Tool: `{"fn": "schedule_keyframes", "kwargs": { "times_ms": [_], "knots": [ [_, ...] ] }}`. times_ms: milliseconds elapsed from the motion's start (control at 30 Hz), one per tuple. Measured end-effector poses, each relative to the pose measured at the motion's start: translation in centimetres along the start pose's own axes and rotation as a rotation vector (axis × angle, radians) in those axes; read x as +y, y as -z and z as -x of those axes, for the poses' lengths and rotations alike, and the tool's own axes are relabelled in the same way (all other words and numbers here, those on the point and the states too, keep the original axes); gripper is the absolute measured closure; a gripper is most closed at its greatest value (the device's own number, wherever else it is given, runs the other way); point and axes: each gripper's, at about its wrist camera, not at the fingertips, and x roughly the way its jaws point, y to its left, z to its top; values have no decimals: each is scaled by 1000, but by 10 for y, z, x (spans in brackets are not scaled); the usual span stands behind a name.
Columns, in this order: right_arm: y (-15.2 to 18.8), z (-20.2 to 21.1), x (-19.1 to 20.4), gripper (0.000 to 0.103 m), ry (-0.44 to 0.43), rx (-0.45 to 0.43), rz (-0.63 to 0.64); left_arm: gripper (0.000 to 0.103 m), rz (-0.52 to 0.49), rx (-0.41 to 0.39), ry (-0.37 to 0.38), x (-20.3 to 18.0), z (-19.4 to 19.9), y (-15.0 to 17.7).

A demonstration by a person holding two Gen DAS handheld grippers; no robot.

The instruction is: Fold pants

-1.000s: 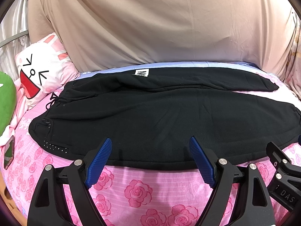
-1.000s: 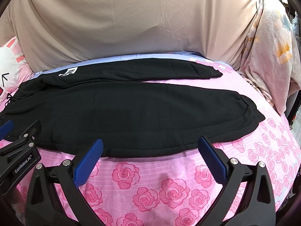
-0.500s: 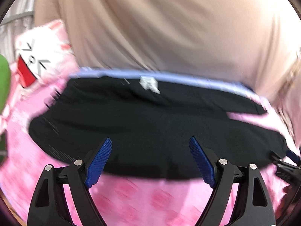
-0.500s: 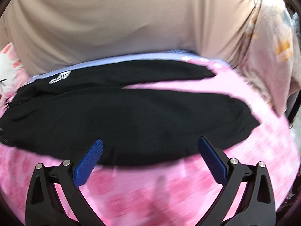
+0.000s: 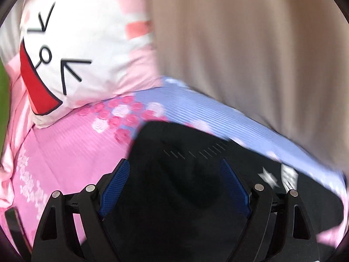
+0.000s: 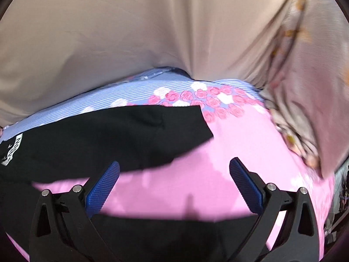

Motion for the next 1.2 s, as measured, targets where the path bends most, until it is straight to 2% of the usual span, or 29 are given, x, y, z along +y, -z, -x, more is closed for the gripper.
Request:
{"fn": "schedule_keyframes", "kwargs": {
  "times_ms": [100, 200, 300, 367, 433, 500, 533, 567, 600, 700, 733, 833, 900, 967, 1067, 1133, 1200],
  "knots": [
    [-26, -41, -11, 5, 17, 53, -33, 21, 43, 30, -66, 9, -42, -20],
    [-43, -77, -24, 5, 19, 104, -91, 20, 85, 109, -104, 14, -85, -28],
    [-51, -105, -28, 5, 2, 160, -124, 20, 118, 181, -86, 16, -115, -27],
    [-54, -121, -28, 5, -3, 185, -139, 17, 114, 169, -103, 12, -123, -27],
    [-53, -125, -27, 7, -57, 154, -158, 18, 95, 174, -118, 8, -127, -29],
    [-53, -119, -19, 37, -116, 110, -122, 44, 54, 170, -116, 2, -127, -31],
    [-53, -117, -17, 51, -147, 107, -106, 77, 25, 169, -121, -2, -128, -34],
    [-53, -112, -14, 90, -223, 107, -96, 89, 6, 177, -114, -4, -126, -36],
    [-53, -103, -11, 96, -232, 95, -97, 91, 16, 177, -88, -2, -120, -38],
    [-55, -66, -5, 96, -230, 16, -54, 93, 36, 107, -15, 5, -79, -42],
    [-56, -41, -5, 96, -247, -26, -48, 93, 36, 85, 6, 8, -65, -43],
    [-55, 24, -9, 97, -280, -124, -14, 93, 4, -14, 118, 18, 13, -35],
    [-45, 69, -13, 97, -307, -183, 7, 93, -29, -64, 156, 23, 61, -22],
    [-28, 115, -20, 97, -330, -236, 37, 93, -53, -107, 192, 36, 106, -4],
    [12, 153, -43, 97, -327, -268, 80, 93, -85, -116, 189, 63, 146, 31],
    [43, 161, -51, 96, -312, -247, 96, 90, -93, -79, 164, 84, 156, 66],
    [85, 163, -66, 96, -287, -187, 103, 81, -86, -45, 144, 102, 157, 100]
  ]
}}
